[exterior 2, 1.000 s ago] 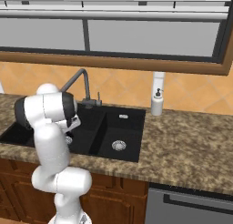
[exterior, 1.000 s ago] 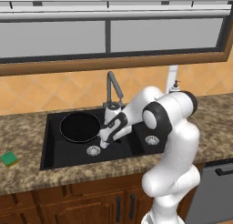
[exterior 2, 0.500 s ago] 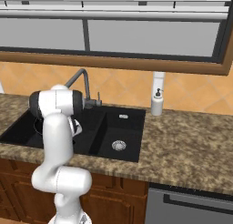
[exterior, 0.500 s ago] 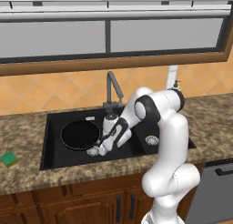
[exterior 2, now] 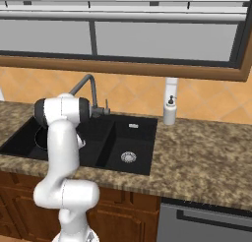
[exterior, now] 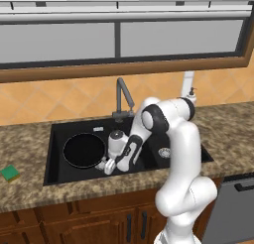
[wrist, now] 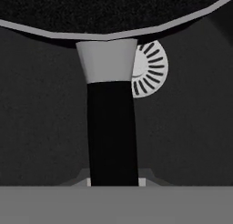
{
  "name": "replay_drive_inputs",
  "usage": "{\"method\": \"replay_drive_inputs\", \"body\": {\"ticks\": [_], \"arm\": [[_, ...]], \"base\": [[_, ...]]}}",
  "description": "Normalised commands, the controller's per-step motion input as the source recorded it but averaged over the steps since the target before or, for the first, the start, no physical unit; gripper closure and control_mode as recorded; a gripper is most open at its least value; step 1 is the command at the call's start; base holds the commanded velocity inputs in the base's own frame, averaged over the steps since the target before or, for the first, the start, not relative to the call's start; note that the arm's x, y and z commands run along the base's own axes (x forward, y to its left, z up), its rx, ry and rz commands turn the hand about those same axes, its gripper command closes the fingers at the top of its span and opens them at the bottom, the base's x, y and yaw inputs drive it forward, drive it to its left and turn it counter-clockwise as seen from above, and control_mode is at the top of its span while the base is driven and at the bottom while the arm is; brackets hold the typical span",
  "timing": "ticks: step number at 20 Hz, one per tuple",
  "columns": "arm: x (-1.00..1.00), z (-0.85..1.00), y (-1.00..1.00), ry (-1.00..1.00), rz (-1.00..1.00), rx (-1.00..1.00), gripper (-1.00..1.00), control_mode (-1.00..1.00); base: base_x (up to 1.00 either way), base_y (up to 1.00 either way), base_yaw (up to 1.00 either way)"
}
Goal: Pick the pan and sponge and place them into the sink. Then turn on the water.
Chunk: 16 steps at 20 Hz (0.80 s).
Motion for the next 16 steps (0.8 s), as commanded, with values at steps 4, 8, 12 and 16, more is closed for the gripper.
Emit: {"method": "replay_drive_inputs", "body": {"ticks": [4,8,12,16], "arm": [[0.24,-0.40,0.19,0.00,0.00,-0.03,1.00,-1.00],[0.24,-0.14,0.01,0.00,0.00,0.00,1.00,-1.00],[0.44,-0.14,0.03,0.00,0.00,0.00,-1.00,-1.00],[0.50,0.00,0.00,0.00,0.00,0.00,-1.00,-1.00]], "base": [[0.00,0.00,0.00],[0.00,0.00,0.00],[0.00,0.00,0.00],[0.00,0.00,0.00]]}}
